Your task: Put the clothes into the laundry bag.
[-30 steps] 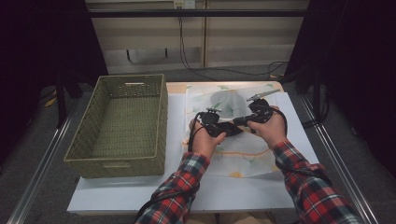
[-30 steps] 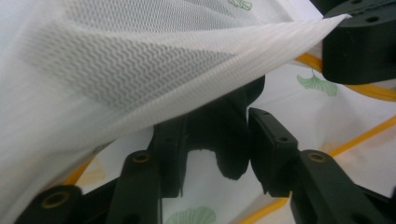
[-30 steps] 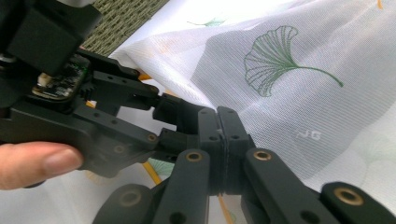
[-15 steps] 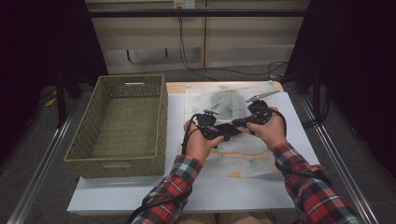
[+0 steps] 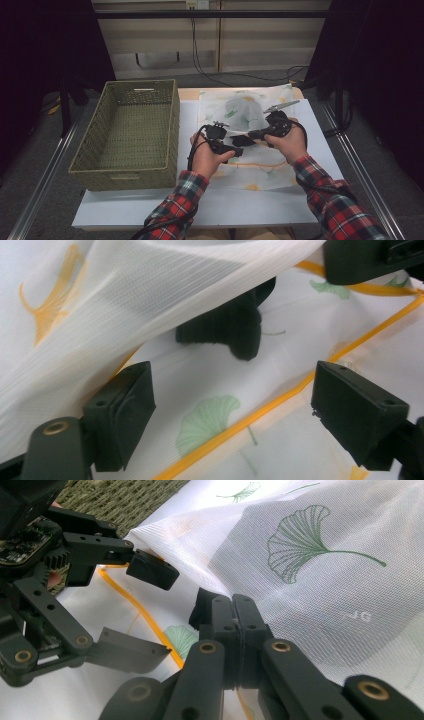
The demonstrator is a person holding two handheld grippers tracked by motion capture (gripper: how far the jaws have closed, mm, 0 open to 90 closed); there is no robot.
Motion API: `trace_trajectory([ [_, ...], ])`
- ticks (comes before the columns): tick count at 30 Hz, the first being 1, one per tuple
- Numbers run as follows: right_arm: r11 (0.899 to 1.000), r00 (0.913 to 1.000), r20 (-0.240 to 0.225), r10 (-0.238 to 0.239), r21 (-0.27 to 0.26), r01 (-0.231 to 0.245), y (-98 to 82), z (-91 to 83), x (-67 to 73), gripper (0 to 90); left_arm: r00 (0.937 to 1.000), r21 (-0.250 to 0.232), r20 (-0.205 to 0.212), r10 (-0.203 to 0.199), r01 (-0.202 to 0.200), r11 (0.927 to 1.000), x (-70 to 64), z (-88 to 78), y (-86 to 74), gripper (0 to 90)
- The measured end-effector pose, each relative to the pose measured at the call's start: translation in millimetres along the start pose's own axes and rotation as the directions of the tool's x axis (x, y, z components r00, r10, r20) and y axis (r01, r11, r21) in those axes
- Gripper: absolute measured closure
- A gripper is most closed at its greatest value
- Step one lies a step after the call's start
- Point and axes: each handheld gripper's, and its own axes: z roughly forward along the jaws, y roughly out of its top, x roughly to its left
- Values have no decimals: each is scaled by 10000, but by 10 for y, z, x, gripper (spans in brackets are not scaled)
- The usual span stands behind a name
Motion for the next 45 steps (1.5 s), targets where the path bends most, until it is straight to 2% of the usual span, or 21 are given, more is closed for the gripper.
trace_trajectory([
  [7,10000,9997,-233,12,1,-12,-77,33,8,900,9999,-61,-136,92,-93,9999,15,-51,-52,152],
  [10,9994,9993,-214,-300,172,304,-112,57,41,900,9997,-87,-176,139,-140,9999,27,-67,-71,147],
  [19,9999,9990,-429,-104,47,106,-205,61,14,900,9995,-92,-235,228,-230,9997,93,-142,-100,141],
  [26,9998,9987,-484,-186,69,190,-257,63,26,900,9992,-269,-397,26,-37,9996,136,-201,-99,137],
  [27,9998,9985,-513,-175,96,180,-262,61,24,900,9988,-215,-457,154,-164,9996,146,-218,-94,136],
  [36,9995,9983,-521,-265,150,273,-334,54,18,899,9983,-314,-581,15,-33,9995,200,-282,-77,123],
  [41,9996,9986,-493,-173,200,183,-410,57,-16,899,9976,-501,-695,-17,-18,9987,224,-317,-63,117],
  [45,9996,9985,-532,-109,260,123,-466,60,-33,899,9971,-476,-742,-147,112,9988,268,-337,-66,113],
])
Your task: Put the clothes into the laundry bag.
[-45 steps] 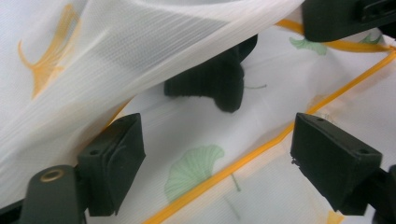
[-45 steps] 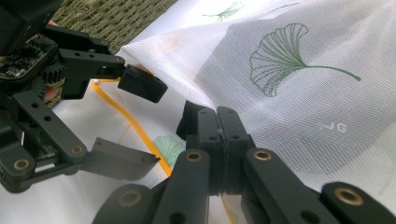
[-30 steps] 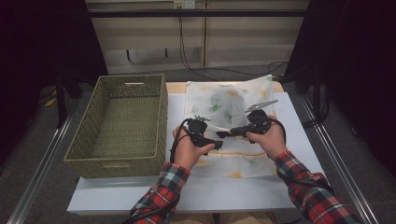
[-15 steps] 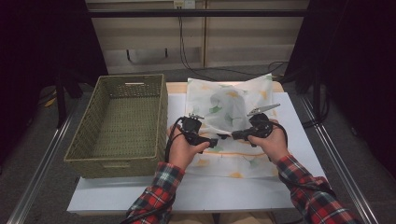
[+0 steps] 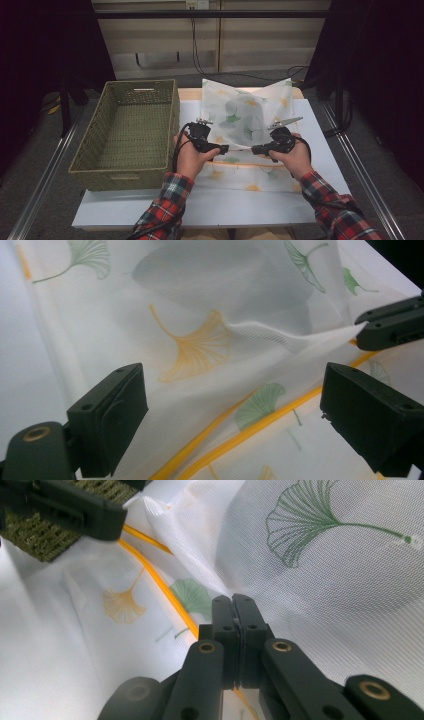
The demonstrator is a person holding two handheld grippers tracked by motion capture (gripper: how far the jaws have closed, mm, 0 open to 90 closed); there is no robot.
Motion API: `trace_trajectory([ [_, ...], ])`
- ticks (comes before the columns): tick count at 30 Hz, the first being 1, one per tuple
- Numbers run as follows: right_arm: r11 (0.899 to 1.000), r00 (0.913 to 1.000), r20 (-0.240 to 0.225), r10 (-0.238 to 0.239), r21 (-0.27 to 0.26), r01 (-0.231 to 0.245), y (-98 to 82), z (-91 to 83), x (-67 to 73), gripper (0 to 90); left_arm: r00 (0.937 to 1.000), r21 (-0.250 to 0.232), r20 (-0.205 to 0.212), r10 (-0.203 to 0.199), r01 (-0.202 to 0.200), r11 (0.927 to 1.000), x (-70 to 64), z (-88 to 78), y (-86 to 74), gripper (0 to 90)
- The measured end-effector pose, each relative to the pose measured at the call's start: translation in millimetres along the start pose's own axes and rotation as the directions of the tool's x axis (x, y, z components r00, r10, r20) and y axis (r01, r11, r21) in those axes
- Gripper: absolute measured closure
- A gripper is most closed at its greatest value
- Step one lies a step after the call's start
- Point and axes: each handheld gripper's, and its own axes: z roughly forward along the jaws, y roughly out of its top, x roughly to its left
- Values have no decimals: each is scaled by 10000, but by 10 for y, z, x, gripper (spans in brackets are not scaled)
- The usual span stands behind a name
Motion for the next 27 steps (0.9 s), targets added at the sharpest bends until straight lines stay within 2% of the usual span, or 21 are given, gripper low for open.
trace_trajectory([
  [8,9998,9998,73,-192,59,191,-40,-14,-2,899,9996,-77,-182,-237,236,9997,58,-1,-6,107],
  [14,10000,10000,34,-32,57,32,-85,-32,-17,899,9986,-204,-246,-470,465,9987,83,-26,7,108],
  [15,10000,10000,-7,-71,8,71,-94,-32,-25,899,9989,-137,-260,-382,378,9992,92,-33,8,107],
  [20,10000,10000,20,-95,-9,95,-118,-58,-30,899,9984,-205,-287,-490,484,9986,108,-20,4,113],
  [22,9999,10000,-13,-66,-84,65,-128,-71,-34,899,9988,-54,-242,-429,428,9991,119,-22,3,110],
  [27,9999,10000,-32,-66,-97,65,-163,-99,-50,899,9975,16,-306,-634,635,9980,159,-2,-5,113],
])
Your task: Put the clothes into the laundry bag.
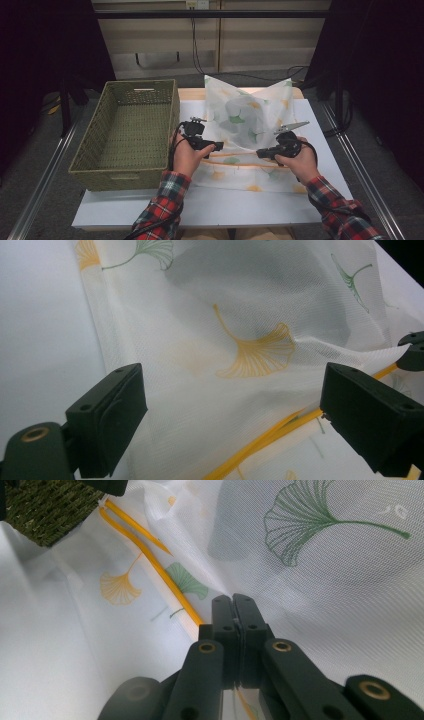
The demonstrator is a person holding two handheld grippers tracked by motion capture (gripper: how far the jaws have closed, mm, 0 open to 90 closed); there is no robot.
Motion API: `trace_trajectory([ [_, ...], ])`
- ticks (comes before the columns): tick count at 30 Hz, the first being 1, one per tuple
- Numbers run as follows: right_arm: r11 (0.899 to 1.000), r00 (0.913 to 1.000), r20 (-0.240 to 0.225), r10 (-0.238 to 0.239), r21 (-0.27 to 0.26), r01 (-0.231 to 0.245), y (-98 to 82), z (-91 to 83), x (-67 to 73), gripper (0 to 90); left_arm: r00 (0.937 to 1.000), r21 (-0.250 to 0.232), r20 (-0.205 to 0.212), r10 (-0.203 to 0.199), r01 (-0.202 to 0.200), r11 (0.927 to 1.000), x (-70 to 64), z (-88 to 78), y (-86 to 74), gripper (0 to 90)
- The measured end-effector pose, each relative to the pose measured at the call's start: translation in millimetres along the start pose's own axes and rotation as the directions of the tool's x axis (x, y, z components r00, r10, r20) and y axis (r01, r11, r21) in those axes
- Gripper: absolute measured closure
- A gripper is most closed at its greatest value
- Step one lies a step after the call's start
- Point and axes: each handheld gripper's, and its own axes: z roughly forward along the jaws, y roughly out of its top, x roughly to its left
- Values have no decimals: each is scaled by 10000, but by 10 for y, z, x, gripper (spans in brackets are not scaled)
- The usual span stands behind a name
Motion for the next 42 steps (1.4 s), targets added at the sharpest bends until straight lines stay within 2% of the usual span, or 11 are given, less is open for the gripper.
trace_trajectory([
  [11,9999,9999,78,98,-41,-98,-70,-37,-44,899,9989,164,168,-444,441,9989,67,97,-4,133],
  [14,9999,9999,72,130,-39,-129,-72,-51,-45,899,9970,204,385,-670,663,9976,89,139,-16,157],
  [17,9999,9998,60,167,-16,-166,-75,-54,-45,898,9954,281,293,-917,909,9955,117,167,-26,166],
  [18,9999,9999,61,158,-29,-158,-76,-56,-45,898,9964,304,217,-819,812,9962,121,171,-28,165],
  [24,9999,9999,76,134,-34,-134,-89,-60,-52,898,9940,371,29,-1094,1092,9933,156,168,-29,144],
  [30,9998,9998,101,186,-80,-186,-110,-81,-67,898,9900,481,236,-1391,1379,9893,166,186,-36,164],
  [32,9998,9997,97,212,-50,-211,-115,-90,-66,897,9886,539,279,-1478,1461,9878,174,200,-43,199],
  [34,9998,9997,147,206,-73,-205,-112,-96,-60,897,9825,565,499,-1795,1766,9827,181,207,-47,247],
  [36,9998,9998,128,183,-80,-182,-108,-100,-62,897,9828,602,475,-1784,1754,9826,186,204,-49,278],
  [39,9998,9997,126,198,-75,-197,-109,-100,-62,897,9861,671,410,-1611,1581,9851,184,175,-38,424],
  [42,9998,9997,142,199,-67,-198,-107,-98,-61,896,9848,696,532,-1654,1616,9844,183,156,-41,601],
])
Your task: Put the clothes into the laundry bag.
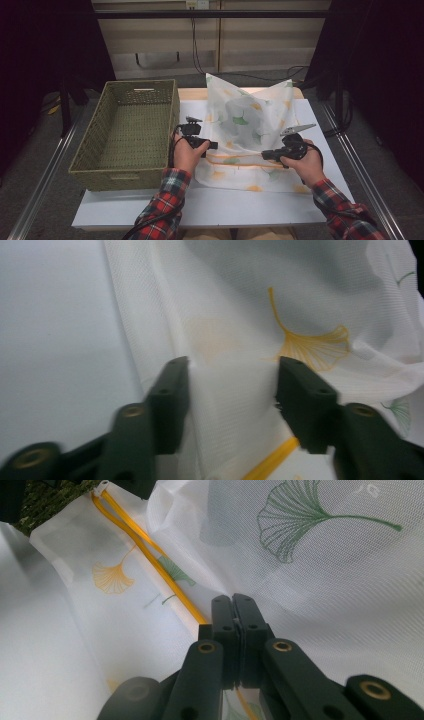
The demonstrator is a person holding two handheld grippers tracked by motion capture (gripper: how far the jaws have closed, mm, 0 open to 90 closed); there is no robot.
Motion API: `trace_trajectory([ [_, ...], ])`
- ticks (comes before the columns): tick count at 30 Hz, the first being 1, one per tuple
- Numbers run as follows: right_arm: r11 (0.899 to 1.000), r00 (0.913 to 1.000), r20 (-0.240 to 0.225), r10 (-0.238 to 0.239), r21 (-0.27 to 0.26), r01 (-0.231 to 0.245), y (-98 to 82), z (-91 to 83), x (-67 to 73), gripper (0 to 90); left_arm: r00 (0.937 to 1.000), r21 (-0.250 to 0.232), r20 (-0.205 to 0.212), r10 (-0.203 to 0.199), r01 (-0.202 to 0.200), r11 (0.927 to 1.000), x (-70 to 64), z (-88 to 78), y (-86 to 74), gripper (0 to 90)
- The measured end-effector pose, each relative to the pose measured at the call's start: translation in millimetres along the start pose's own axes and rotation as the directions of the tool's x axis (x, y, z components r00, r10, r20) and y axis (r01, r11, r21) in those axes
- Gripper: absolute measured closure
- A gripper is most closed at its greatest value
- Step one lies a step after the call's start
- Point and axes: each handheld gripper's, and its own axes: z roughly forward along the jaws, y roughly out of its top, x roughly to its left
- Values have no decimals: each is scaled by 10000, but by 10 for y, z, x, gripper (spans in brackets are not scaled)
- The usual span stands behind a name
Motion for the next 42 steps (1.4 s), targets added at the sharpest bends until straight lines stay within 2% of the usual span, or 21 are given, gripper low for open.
trace_trajectory([
  [4,10000,10000,24,-25,32,25,5,4,2,896,9999,94,0,111,-111,9999,-2,-34,2,780],
  [7,10000,10000,17,-66,20,66,1,13,0,895,9998,79,-55,184,-184,9998,-28,-71,7,822],
  [10,10000,10000,63,5,90,-5,-6,21,-4,895,9999,104,95,136,-137,9999,-59,-109,9,857],
  [15,9999,9999,103,2,155,-4,-15,39,-8,888,9996,-17,247,130,-130,9999,-85,-193,4,870],
  [16,9999,9999,140,20,169,-22,-14,45,-6,886,9995,-14,322,-16,16,10000,-93,-201,-1,876],
  [17,9998,9999,152,46,179,-49,-12,48,-3,880,9990,55,445,-1,-2,10000,-85,-214,-6,881],
  [19,9998,9998,200,-6,178,2,-2,53,5,870,9995,121,306,121,-124,9998,-97,-228,-15,885],
  [20,9998,9997,226,12,220,-17,6,58,16,863,9993,115,371,92,-96,9999,-101,-231,-19,886],
  [24,9995,9994,321,-115,290,106,32,86,54,800,9989,56,467,-24,22,10000,-122,-238,-21,889],
  [31,9993,9991,353,-252,299,242,70,115,104,724,9989,104,469,3,-8,9999,-127,-268,-17,891],
  [32,9994,9991,360,-225,270,216,73,115,109,711,9987,-22,477,-155,156,9999,-141,-265,-17,891],
  [34,9995,9988,456,-183,249,172,77,119,117,677,9988,120,482,-104,99,9999,-138,-272,-12,891],
  [39,9994,9982,495,-324,161,316,96,125,147,590,9992,127,403,30,-35,9999,-160,-294,2,890],
  [42,9997,9984,525,-215,82,211,114,131,177,533,9995,93,310,28,-31,10000,-186,-309,9,890],
])
